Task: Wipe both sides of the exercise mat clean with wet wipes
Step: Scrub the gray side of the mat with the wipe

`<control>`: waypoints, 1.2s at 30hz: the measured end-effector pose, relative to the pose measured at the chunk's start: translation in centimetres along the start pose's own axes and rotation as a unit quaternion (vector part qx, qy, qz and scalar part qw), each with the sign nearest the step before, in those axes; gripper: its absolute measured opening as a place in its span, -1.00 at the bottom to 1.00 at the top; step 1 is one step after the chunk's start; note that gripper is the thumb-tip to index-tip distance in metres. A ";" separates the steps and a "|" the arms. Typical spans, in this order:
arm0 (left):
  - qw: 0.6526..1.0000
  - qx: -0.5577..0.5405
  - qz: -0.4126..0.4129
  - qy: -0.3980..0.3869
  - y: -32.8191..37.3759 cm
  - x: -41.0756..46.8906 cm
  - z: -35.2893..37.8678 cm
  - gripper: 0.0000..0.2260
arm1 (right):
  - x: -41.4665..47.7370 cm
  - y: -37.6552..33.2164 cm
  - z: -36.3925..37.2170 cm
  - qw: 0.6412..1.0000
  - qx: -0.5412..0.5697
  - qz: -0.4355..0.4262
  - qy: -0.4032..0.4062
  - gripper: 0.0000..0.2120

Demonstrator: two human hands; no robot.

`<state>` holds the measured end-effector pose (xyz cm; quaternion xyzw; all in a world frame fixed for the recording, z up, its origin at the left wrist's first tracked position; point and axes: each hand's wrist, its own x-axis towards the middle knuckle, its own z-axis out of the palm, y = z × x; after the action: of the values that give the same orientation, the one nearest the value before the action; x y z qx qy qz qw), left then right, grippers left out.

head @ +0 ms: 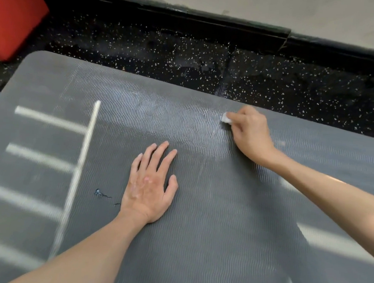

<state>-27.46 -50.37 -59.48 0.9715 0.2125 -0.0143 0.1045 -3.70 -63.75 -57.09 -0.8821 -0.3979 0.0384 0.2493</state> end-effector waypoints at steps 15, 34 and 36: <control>1.000 0.001 0.001 0.007 0.0 0.1 -0.1 -0.47 | 0.9 3.7 -2.8 0.994 -0.074 0.065 0.042 -0.78; 1.000 0.000 0.000 0.012 0.0 0.2 0.0 -0.46 | -3.0 0.1 -1.7 0.993 -0.022 -0.112 -0.044 -0.82; 1.000 0.002 0.000 0.012 0.0 0.1 0.0 -0.46 | -2.6 0.2 -1.2 0.997 -0.032 -0.077 -0.009 -0.84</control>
<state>-27.35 -50.29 -59.52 0.9717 0.2138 -0.0029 0.1001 -5.05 -66.22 -56.47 -0.8560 -0.4676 0.0144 0.2199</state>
